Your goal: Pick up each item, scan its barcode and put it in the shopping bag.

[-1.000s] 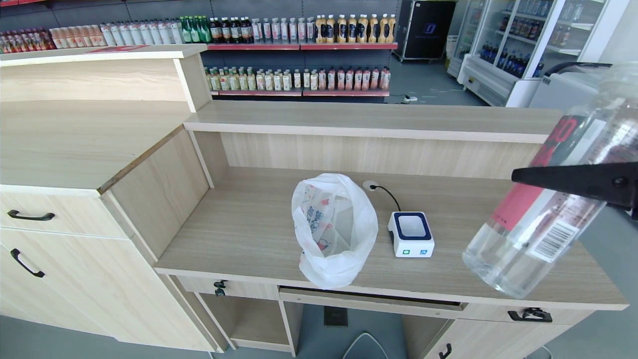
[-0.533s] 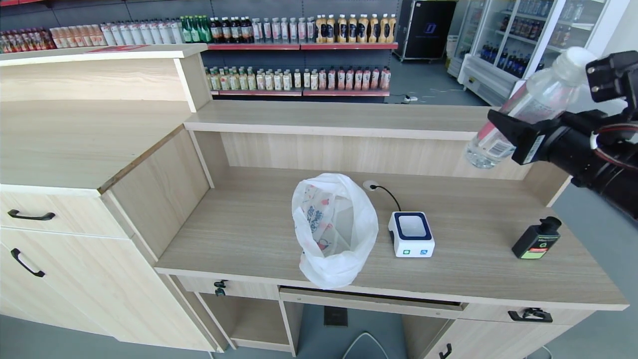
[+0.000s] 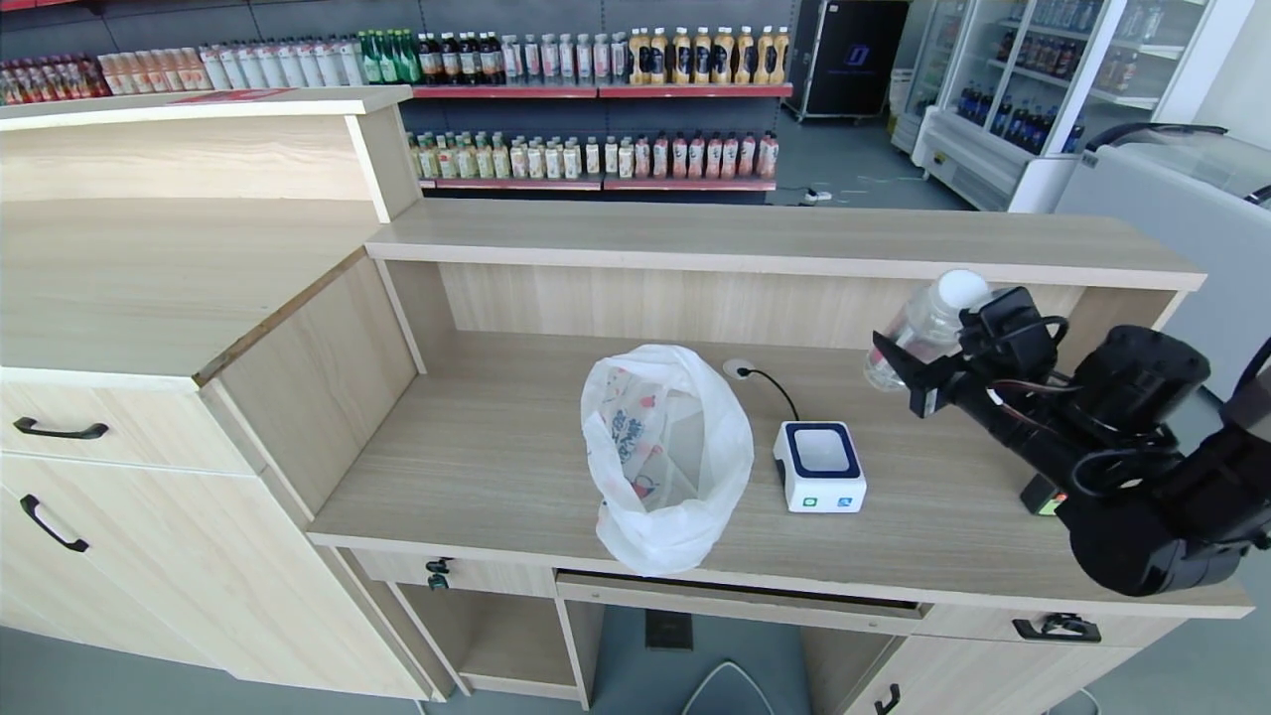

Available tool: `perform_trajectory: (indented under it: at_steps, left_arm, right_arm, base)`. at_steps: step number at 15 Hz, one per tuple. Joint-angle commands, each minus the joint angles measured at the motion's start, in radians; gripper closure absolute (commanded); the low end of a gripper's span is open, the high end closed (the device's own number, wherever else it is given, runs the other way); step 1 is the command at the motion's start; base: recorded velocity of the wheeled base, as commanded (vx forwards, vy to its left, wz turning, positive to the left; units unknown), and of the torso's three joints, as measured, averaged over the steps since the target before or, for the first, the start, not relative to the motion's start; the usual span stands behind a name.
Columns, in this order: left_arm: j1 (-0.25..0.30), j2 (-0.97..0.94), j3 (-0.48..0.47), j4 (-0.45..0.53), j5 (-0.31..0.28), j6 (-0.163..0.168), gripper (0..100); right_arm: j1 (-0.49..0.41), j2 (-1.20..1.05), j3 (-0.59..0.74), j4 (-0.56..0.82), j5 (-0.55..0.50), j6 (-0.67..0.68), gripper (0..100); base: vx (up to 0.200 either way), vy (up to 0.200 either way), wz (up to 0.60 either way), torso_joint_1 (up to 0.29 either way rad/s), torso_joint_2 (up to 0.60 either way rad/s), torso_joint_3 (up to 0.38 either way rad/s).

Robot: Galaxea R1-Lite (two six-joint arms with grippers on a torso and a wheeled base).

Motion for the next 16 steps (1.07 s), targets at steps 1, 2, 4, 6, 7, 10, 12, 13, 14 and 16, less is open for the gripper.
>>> perform_trajectory:
  at_steps: [1, 2, 4, 6, 7, 10, 12, 13, 14, 16]
  left_arm:
    - [0.0, 0.0, 0.0, 0.0, 0.0, 0.0, 0]
    - [0.0, 0.0, 0.0, 0.0, 0.0, 0.0, 0]
    - [0.0, 0.0, 0.0, 0.0, 0.0, 0.0, 0]
    - [0.0, 0.0, 0.0, 0.0, 0.0, 0.0, 0]
    - [0.0, 0.0, 0.0, 0.0, 0.0, 0.0, 0]
    - [0.0, 0.0, 0.0, 0.0, 0.0, 0.0, 0]
    - [0.0, 0.0, 0.0, 0.0, 0.0, 0.0, 0]
    - [0.0, 0.0, 0.0, 0.0, 0.0, 0.0, 0]
    - [0.0, 0.0, 0.0, 0.0, 0.0, 0.0, 0]
    - [0.0, 0.0, 0.0, 0.0, 0.0, 0.0, 0]
  right_arm:
    - [-0.013, 0.109, -0.057, -0.002, 0.035, -0.012, 100]
    - [-0.016, 0.138, -0.113, -0.002, 0.095, -0.029, 100]
    - [-0.018, 0.18, -0.172, -0.002, 0.177, -0.087, 100]
    - [-0.018, 0.213, -0.195, -0.002, 0.22, -0.108, 100]
    - [-0.019, 0.224, -0.196, -0.002, 0.222, -0.111, 100]
    - [-0.027, 0.27, -0.235, -0.002, 0.236, -0.118, 100]
    - [-0.027, 0.295, -0.273, -0.002, 0.274, -0.128, 100]
    - [-0.025, 0.304, -0.284, -0.002, 0.28, -0.137, 100]
    - [-0.025, 0.309, -0.284, -0.002, 0.288, -0.139, 100]
    - [-0.025, 0.322, -0.285, -0.002, 0.299, -0.142, 100]
  base:
    - [0.0, 0.0, 0.0, 0.0, 0.0, 0.0]
    - [0.0, 0.0, 0.0, 0.0, 0.0, 0.0]
    - [0.0, 0.0, 0.0, 0.0, 0.0, 0.0]
    - [0.0, 0.0, 0.0, 0.0, 0.0, 0.0]
    - [0.0, 0.0, 0.0, 0.0, 0.0, 0.0]
    - [0.0, 0.0, 0.0, 0.0, 0.0, 0.0]
    - [0.0, 0.0, 0.0, 0.0, 0.0, 0.0]
    - [0.0, 0.0, 0.0, 0.0, 0.0, 0.0]
    - [0.0, 0.0, 0.0, 0.0, 0.0, 0.0]
    - [0.0, 0.0, 0.0, 0.0, 0.0, 0.0]
